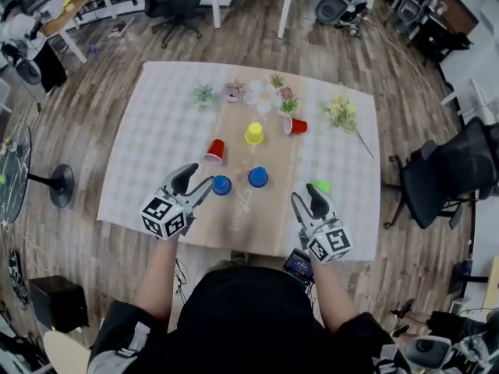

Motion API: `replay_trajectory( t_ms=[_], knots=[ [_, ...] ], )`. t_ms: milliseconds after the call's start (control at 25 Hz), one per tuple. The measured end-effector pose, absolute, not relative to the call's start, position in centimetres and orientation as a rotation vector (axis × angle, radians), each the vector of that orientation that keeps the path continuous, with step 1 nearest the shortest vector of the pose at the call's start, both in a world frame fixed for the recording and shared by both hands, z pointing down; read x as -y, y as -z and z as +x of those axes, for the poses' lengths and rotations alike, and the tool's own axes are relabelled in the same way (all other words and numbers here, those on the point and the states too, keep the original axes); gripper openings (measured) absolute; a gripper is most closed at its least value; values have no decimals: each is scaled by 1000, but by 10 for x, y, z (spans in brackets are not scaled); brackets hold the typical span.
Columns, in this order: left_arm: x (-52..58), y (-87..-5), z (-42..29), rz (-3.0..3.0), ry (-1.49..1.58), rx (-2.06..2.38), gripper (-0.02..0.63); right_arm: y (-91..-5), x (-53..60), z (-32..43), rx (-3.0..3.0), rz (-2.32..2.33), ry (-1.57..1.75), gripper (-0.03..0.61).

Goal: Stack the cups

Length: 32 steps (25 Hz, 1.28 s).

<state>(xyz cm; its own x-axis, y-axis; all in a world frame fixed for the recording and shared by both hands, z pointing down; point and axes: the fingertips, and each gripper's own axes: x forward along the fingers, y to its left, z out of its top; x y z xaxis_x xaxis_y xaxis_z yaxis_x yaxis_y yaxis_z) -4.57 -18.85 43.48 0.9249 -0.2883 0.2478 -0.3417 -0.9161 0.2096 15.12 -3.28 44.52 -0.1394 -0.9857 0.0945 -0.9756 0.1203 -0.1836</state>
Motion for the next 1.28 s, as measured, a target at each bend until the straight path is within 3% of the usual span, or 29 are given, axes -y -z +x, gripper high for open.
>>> replay_trajectory(
  t_ms=[440,1280],
  knots=[
    [269,-500,-1,2647,-856,344,232,-475,89,187,-2338,-1965,427,198],
    [318,-651,17,1864,-1333,204,242,-548,112,221,-2243,-1898,698,189]
  ],
)
